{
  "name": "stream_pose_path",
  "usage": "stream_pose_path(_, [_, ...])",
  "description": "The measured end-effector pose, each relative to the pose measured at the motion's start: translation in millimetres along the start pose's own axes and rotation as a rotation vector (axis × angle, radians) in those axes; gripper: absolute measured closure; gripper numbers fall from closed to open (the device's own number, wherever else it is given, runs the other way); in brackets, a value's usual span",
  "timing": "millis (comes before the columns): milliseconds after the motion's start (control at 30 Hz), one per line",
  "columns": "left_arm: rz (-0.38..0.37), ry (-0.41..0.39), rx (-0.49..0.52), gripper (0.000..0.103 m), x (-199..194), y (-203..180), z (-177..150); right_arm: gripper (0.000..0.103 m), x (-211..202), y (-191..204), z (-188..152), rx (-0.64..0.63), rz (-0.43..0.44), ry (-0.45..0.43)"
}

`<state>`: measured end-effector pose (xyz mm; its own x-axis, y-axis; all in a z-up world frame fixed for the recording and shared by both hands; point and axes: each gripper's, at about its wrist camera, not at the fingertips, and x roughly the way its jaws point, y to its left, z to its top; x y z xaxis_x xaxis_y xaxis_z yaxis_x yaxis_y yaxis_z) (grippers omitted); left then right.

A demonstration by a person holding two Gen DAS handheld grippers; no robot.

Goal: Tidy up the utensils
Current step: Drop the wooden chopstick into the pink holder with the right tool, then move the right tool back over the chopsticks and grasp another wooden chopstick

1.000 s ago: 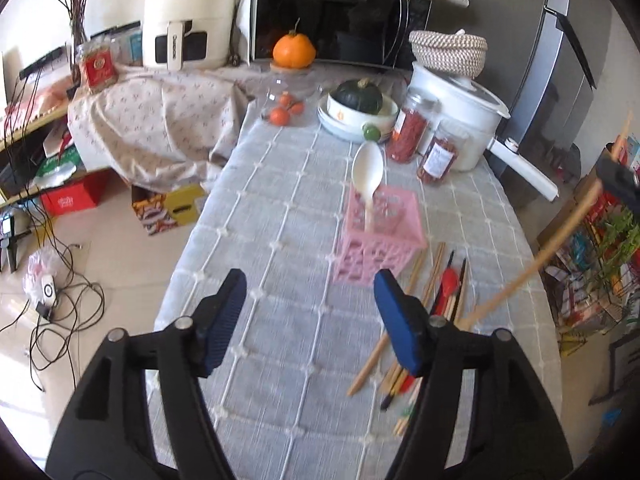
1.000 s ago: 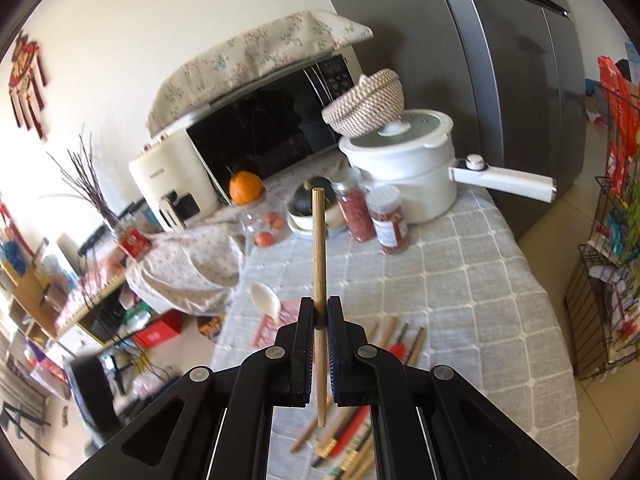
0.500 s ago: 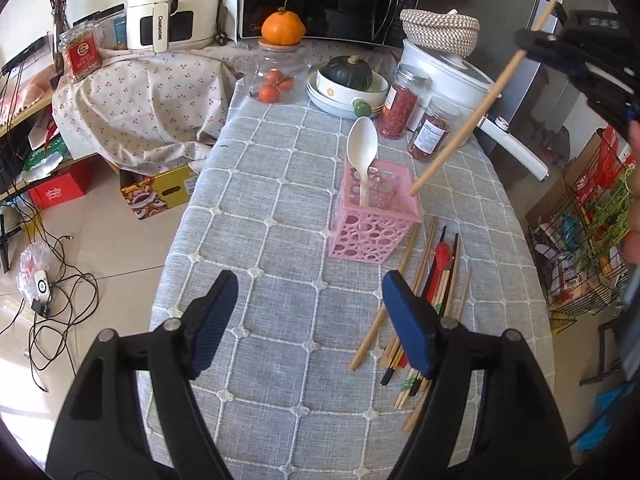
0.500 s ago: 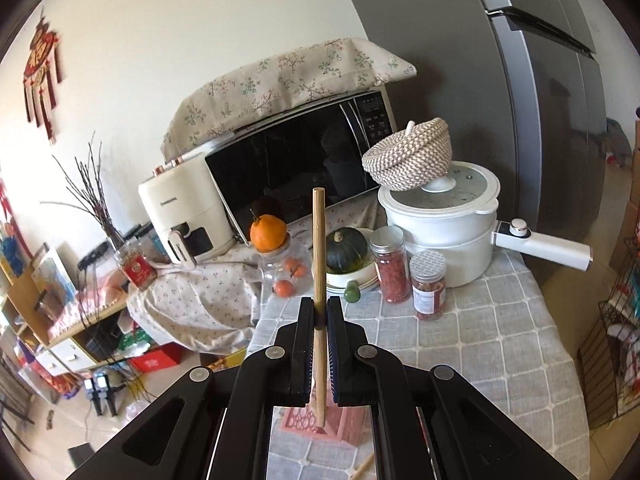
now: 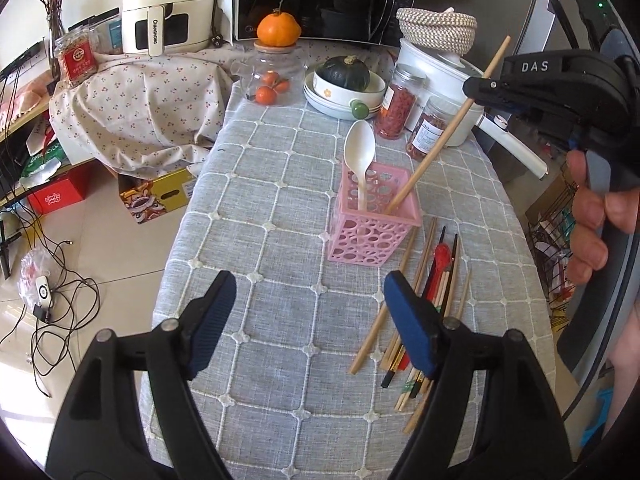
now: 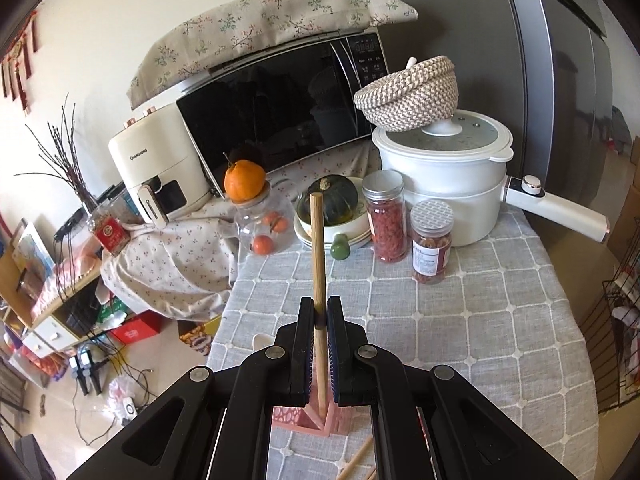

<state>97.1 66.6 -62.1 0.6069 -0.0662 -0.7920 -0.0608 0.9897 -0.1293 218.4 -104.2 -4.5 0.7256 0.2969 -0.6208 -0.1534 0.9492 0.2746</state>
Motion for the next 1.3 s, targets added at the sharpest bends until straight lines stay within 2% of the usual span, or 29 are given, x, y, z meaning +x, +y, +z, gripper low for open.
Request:
stream_pose_path(100, [-0.002, 0.004, 0.006, 0.025, 0, -2, -1, 0.092, -1, -1, -1, 0.020, 0.027, 0.018])
stream_pose_path(200, [0.003, -0.003, 0.014, 0.025, -1, -4, -2, 0.080, -10, -2, -1, 0.022, 0.039, 0.012])
stream_pose_path(267, [0.004, -0.004, 0.011, 0.025, -1, -4, -1, 0.064, -18, -2, 0, 0.021, 0.046, 0.000])
stream_pose_path(333, [0.004, -0.005, 0.008, 0.024, -1, -4, -2, 0.053, -31, -4, 1, 0.020, 0.054, -0.020])
stream_pose_path(567, [-0.003, 0.002, 0.029, 0.022, 0, -10, -6, 0.035, -72, -23, -8, 0.012, 0.014, -0.058])
stream_pose_path(733, [-0.016, 0.026, 0.040, 0.021, 4, -14, -11, 0.030, -87, -49, -24, 0.032, -0.032, -0.041])
stream_pose_path(867, [-0.014, 0.038, 0.051, 0.021, 8, -16, -15, 0.027, -84, -74, -47, 0.054, -0.080, 0.006])
stream_pose_path(1100, [-0.003, 0.087, 0.072, 0.020, 25, -21, -23, 0.026, -49, -112, -87, 0.105, -0.173, 0.171])
stream_pose_path(1300, [-0.002, 0.145, 0.114, 0.020, 40, -27, -30, 0.026, -16, -125, -117, 0.078, -0.253, 0.315])
